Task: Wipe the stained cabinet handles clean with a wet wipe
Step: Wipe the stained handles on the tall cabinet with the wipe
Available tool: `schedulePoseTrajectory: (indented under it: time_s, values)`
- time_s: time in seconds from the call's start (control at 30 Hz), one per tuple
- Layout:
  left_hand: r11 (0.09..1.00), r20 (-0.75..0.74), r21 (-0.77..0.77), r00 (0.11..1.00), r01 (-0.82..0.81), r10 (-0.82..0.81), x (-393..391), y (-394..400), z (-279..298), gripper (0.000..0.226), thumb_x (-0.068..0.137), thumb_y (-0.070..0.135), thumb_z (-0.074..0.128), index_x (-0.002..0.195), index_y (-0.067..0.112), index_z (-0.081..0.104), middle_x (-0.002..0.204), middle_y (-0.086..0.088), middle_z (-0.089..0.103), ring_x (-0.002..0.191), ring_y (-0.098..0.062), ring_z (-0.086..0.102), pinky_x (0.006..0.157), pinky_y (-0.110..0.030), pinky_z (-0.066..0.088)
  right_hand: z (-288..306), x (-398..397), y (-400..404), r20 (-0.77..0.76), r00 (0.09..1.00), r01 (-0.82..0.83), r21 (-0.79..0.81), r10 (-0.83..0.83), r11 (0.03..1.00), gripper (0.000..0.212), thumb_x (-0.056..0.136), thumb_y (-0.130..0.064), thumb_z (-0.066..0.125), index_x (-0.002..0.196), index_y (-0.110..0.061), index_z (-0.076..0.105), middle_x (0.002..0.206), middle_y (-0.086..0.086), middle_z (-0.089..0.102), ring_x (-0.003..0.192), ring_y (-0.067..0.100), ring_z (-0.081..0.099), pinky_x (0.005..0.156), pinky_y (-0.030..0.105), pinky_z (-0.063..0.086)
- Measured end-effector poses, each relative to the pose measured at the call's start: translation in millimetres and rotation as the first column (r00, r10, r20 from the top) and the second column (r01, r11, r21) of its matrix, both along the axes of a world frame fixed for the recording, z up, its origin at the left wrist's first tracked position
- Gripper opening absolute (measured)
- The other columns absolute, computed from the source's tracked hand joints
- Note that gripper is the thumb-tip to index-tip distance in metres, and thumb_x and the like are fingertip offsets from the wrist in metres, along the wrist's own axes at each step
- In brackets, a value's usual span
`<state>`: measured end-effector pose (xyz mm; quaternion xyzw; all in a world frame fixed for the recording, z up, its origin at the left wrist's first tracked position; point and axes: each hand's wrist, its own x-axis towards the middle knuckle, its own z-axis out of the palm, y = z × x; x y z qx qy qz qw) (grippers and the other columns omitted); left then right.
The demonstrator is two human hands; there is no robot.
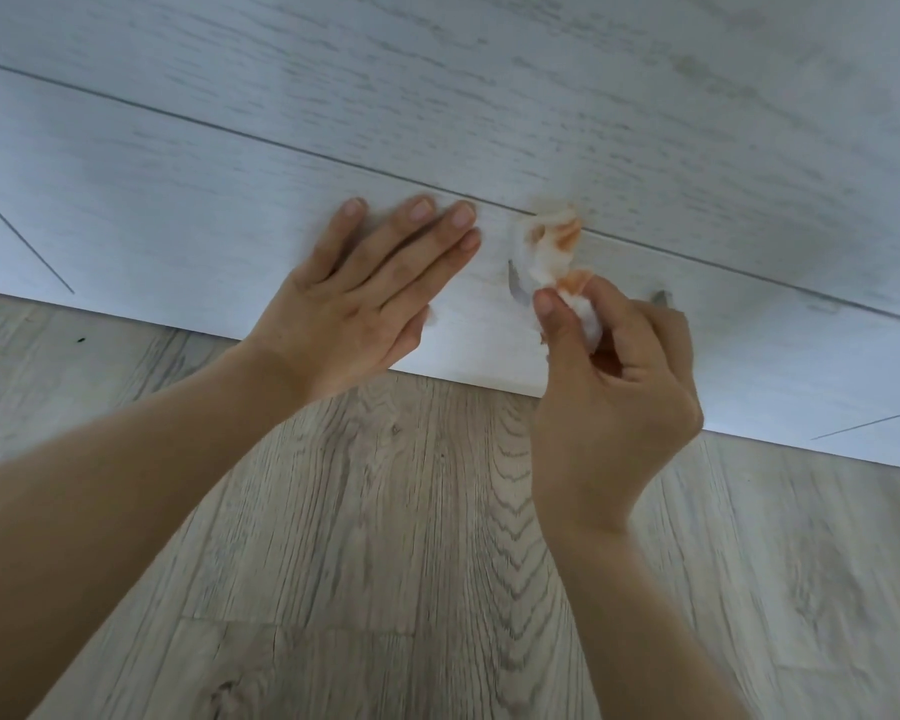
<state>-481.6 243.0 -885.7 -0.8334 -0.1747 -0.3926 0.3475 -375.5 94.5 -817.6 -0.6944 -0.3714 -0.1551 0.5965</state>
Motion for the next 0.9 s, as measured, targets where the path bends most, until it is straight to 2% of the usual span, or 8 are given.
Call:
schedulePoseTrajectory:
  time_s: [0.1, 0.13, 0.27, 0.33, 0.5, 0.6, 0.77, 0.9]
  values:
    - [1.000, -0.009, 0.001, 1.000, -0.003, 0.003, -1, -1, 1, 0.071, 0.093, 0.027, 0.050, 0.152, 0.009, 0.016, 0.160, -0.004, -0.003, 0.147, -0.019, 0.000, 0.117, -0.042, 0.002, 5, 10, -9, -0.175, 0.984, 0.031, 0.023, -0.026, 0.999, 0.020, 0.077, -0.015, 0.076, 0.095, -0.021, 0.069, 0.084, -0.012, 0.055, 0.073, 0.019, 0.063, 0.065, 0.032, 0.057]
    - [1.000, -0.009, 0.000, 1.000, -0.002, 0.002, -1, -1, 2, 0.071, 0.093, 0.027, 0.050, 0.152, 0.008, 0.016, 0.160, -0.004, -0.003, 0.147, -0.019, 0.000, 0.117, -0.042, 0.002, 7, 14, -12, -0.216, 0.975, 0.051, 0.023, -0.045, 0.998, 0.019, 0.078, -0.015, 0.075, 0.095, -0.022, 0.069, 0.085, -0.012, 0.056, 0.075, 0.023, 0.064, 0.064, 0.035, 0.057]
    - [1.000, -0.006, -0.001, 1.000, -0.005, 0.005, -2, -2, 3, 0.070, 0.092, 0.025, 0.050, 0.152, 0.008, 0.016, 0.160, -0.005, -0.003, 0.147, -0.019, 0.000, 0.117, -0.042, 0.002, 13, 35, -26, -0.397, 0.905, 0.192, 0.056, -0.155, 0.980, 0.012, 0.081, -0.015, 0.072, 0.092, -0.019, 0.069, 0.088, -0.012, 0.057, 0.074, 0.021, 0.066, 0.061, 0.018, 0.055]
    - [1.000, -0.011, -0.005, 1.000, -0.001, 0.001, -2, -3, 4, 0.070, 0.092, 0.025, 0.050, 0.152, 0.007, 0.017, 0.160, -0.005, -0.003, 0.147, -0.020, 0.000, 0.117, -0.042, 0.003, 14, 46, -38, -0.375, 0.905, 0.222, 0.009, -0.202, 0.975, 0.010, 0.085, -0.015, 0.068, 0.092, -0.021, 0.068, 0.091, -0.008, 0.056, 0.076, 0.015, 0.065, 0.065, 0.019, 0.055]
    - [1.000, -0.002, 0.007, 1.000, -0.007, 0.007, -2, -2, 3, 0.069, 0.092, 0.025, 0.050, 0.151, 0.006, 0.019, 0.160, -0.006, -0.001, 0.147, -0.020, 0.000, 0.117, -0.042, 0.002, 14, 56, -60, -0.222, 0.968, 0.078, -0.187, -0.120, 0.979, 0.016, 0.088, -0.014, 0.063, 0.090, -0.030, 0.064, 0.093, -0.011, 0.055, 0.068, -0.009, 0.053, 0.061, 0.003, 0.040]
    - [1.000, -0.010, 0.004, 1.000, -0.011, 0.011, -2, -2, 3, 0.069, 0.093, 0.026, 0.049, 0.151, 0.006, 0.018, 0.160, -0.006, -0.002, 0.147, -0.021, -0.001, 0.117, -0.042, 0.001, 15, 57, -59, -0.296, 0.955, -0.040, -0.241, -0.034, 0.970, 0.023, 0.088, -0.016, 0.064, 0.086, -0.038, 0.061, 0.092, -0.013, 0.062, 0.065, -0.008, 0.054, 0.060, 0.003, 0.041]
    - [1.000, -0.015, 0.001, 1.000, -0.005, 0.005, -2, -1, 4, 0.069, 0.093, 0.025, 0.049, 0.151, 0.005, 0.019, 0.160, -0.006, -0.002, 0.147, -0.021, -0.002, 0.118, -0.042, 0.000, 20, 59, -43, -0.598, 0.798, -0.104, -0.031, 0.065, 0.994, 0.020, 0.082, -0.017, 0.072, 0.095, -0.025, 0.058, 0.079, -0.010, 0.067, 0.067, -0.001, 0.060, 0.064, 0.010, 0.048]
    - [1.000, -0.017, -0.011, 1.000, -0.009, 0.009, -3, -1, 3, 0.069, 0.093, 0.026, 0.050, 0.151, 0.005, 0.019, 0.160, -0.006, -0.004, 0.147, -0.021, -0.003, 0.118, -0.042, -0.002, 18, 57, -34, -0.749, 0.651, -0.094, 0.083, 0.125, 0.992, 0.021, 0.069, -0.033, 0.076, 0.084, -0.021, 0.068, 0.077, -0.012, 0.070, 0.074, 0.001, 0.064, 0.072, 0.018, 0.053]
